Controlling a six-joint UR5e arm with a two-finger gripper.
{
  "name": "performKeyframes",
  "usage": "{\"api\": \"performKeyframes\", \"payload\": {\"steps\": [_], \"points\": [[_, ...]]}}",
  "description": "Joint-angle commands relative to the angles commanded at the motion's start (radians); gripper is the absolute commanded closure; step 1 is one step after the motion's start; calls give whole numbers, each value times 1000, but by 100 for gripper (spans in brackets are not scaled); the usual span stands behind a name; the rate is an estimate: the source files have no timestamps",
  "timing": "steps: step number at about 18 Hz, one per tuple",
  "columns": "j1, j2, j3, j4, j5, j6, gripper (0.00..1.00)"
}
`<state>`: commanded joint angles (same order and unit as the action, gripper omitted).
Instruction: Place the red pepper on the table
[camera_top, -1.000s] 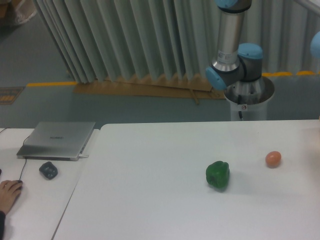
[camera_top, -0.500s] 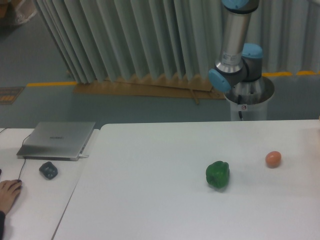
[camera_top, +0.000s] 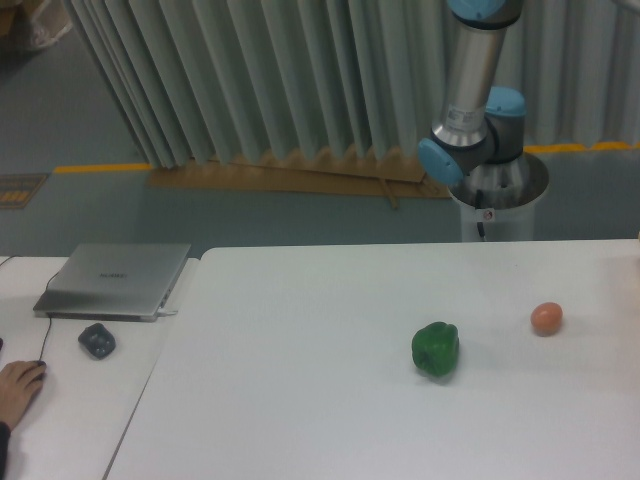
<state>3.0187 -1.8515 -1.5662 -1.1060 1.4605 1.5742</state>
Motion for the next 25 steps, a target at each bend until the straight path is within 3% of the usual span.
{"api": "performKeyframes", "payload": {"steps": [2,4,9,16,18,21,25], "points": [[54,-6,-3,3,-79,-113,0],[109,-28,-12,44,-129,-204,0],[111,-51,-97,176,-131,-472,0],[100,-64,-126,173,-120,-615,0],[86,-64,-126,172,-73,-615,0],[14,-69,-123,173,88,-640,0],[8,-72,-118,169,133,-663,0]]}}
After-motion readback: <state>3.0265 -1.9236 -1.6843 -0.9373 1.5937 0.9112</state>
